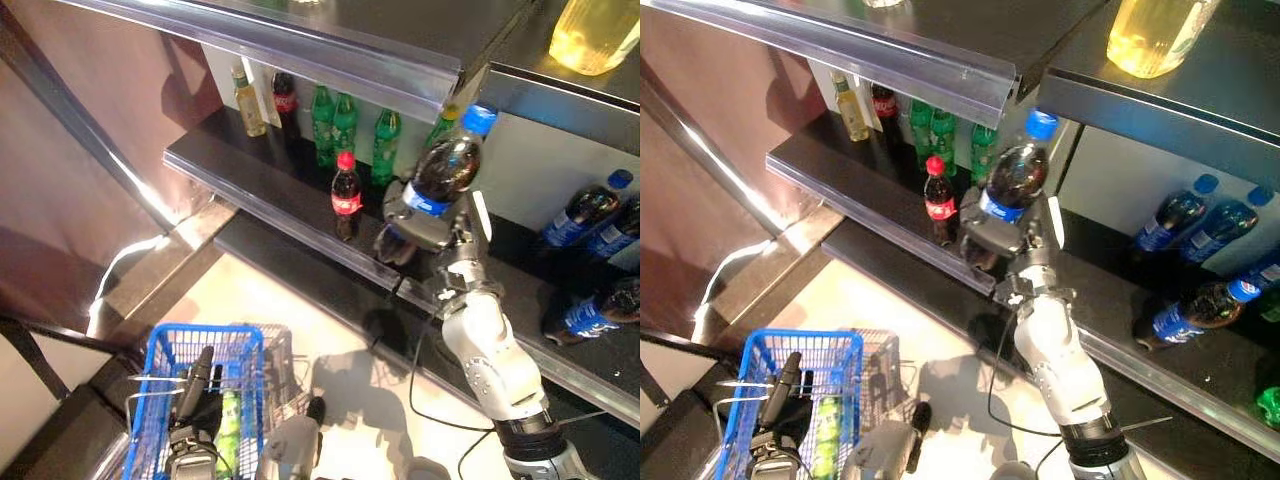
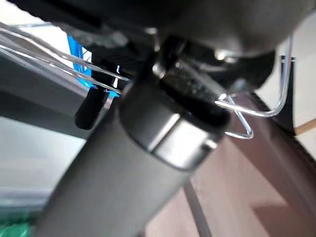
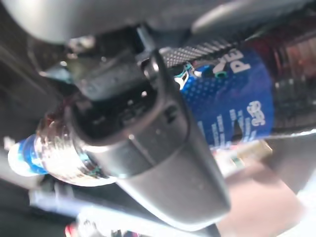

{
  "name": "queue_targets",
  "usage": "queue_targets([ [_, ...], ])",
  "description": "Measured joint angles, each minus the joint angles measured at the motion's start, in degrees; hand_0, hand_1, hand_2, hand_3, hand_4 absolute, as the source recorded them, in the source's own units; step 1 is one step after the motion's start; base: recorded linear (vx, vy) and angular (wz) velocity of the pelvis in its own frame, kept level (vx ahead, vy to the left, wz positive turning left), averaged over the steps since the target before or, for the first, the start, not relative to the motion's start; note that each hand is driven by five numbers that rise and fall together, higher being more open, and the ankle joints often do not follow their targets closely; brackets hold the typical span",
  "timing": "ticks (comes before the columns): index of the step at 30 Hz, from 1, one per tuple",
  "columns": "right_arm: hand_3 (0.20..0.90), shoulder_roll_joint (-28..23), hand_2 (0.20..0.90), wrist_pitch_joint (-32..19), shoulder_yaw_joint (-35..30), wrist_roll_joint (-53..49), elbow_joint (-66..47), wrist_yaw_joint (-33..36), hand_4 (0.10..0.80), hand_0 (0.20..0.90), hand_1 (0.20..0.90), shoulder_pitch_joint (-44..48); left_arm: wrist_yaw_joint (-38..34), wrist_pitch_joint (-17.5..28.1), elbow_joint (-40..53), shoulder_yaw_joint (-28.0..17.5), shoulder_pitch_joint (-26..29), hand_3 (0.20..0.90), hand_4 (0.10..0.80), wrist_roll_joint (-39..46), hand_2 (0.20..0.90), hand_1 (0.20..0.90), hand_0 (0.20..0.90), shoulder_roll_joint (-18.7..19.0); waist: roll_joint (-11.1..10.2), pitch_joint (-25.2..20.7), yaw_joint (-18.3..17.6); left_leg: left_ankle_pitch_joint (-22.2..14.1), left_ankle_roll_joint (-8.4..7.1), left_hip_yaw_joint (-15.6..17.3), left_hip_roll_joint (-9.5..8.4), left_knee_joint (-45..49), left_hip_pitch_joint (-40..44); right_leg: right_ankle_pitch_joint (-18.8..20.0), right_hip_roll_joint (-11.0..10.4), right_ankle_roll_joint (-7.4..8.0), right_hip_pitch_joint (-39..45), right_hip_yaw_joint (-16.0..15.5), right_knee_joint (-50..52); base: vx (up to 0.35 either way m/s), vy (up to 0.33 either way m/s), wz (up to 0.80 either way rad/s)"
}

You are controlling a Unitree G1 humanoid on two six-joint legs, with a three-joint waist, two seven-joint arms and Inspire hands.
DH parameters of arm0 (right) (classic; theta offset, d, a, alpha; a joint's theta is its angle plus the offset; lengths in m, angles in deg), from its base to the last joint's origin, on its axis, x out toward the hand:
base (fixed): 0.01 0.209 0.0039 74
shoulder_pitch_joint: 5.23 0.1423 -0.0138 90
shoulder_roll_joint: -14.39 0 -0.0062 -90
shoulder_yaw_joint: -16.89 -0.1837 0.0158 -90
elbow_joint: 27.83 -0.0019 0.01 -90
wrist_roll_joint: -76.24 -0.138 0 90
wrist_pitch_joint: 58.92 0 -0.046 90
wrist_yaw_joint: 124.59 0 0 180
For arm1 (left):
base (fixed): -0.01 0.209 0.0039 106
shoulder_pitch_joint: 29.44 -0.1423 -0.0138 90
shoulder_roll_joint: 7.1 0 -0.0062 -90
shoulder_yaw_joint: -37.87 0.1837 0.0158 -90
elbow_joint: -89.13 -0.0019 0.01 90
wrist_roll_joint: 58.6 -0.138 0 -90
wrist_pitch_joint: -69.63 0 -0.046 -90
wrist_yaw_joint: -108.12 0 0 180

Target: Pick up the drink and place into the basket.

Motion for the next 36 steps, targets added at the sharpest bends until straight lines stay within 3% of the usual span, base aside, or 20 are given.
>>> queue_targets([
  [6,0.2,-0.4,0.3,1.5,10.6,-0.4,-0.9,-6.7,0.1,0.3,0.3,0.2,0.0,-2.8,5.6,2.8,-0.1,0.2,0.1,-3.5,0.3,0.3,0.3,1.4,0.1,0.0,3.8,0.2,-0.4,-0.4,2.27,-2.6,-1.9,-1.1,1.8,-2.13,-3.8,-1.1,3.1,-0.072,0.021,0.11],
  [8,0.2,-0.3,0.3,1.9,13.0,-0.7,-1.1,-8.1,0.1,0.3,0.3,0.4,0.0,-4.3,9.2,3.5,-0.3,0.2,0.1,-5.5,0.3,0.3,0.3,2.3,0.2,0.0,4.5,2.7,-0.51,-0.9,2.52,-3.0,-2.1,-1.7,1.8,-2.15,-4.0,-1.9,4.1,-0.061,-0.003,0.27],
  [13,0.2,-0.1,0.3,2.0,13.9,-0.7,-1.1,-7.2,0.1,0.3,0.3,2.6,0.0,-6.5,18.1,6.4,0.0,0.2,0.1,-8.0,0.3,0.3,0.3,4.9,0.1,-0.1,6.8,3.7,-1.21,-2.2,1.21,-3.1,-3.1,-2.1,1.1,-1.32,-3.8,-3.4,3.8,-0.057,-0.019,0.17],
  [18,0.2,0.5,0.3,2.0,14.1,-0.6,-1.1,-5.6,0.1,0.3,0.3,5.4,0.1,-8.7,19.7,6.9,0.6,0.2,0.1,-8.6,0.3,0.3,0.3,6.2,0.0,-0.1,8.1,3.6,-1.25,-4.5,0.57,-3.2,-3.0,-2.2,1.1,-0.91,-1.7,-4.9,2.0,-0.023,-0.025,0.24],
  [24,0.2,1.5,0.3,2.1,15.3,0.8,-1.1,-1.1,0.1,0.3,0.3,6.9,0.1,-15.3,21.4,7.5,-0.1,0.2,0.1,-12.6,0.3,0.3,0.3,9.0,-0.4,-0.3,12.1,3.6,-1.52,-7.3,-0.18,-3.1,-3.5,-2.2,1.6,-0.77,0.7,-7.8,-0.1,0.006,-0.01,0.27],
  [29,0.2,3.4,0.3,2.4,15.3,1.9,-0.9,3.0,0.1,0.3,0.3,9.0,0.2,-20.7,25.8,7.9,-1.0,0.2,0.1,-14.4,0.3,0.3,0.3,11.2,-1.0,-0.5,15.2,3.6,-1.53,-9.6,-1.34,-2.9,-4.0,-2.4,1.7,-0.58,2.3,-8.3,-1.7,0.018,0.001,0.28],
  [36,0.2,7.1,0.3,3.3,15.4,2.6,1.8,6.1,0.1,0.3,0.3,9.2,3.8,-24.2,34.0,8.5,-2.1,0.2,0.1,-15.1,0.3,0.3,0.3,15.9,-2.5,-1.1,18.2,3.5,-1.4,-11.2,-2.41,-2.7,-4.1,-2.2,1.7,-0.1,4.2,-9.6,-3.5,0.02,-0.004,0.15],
])
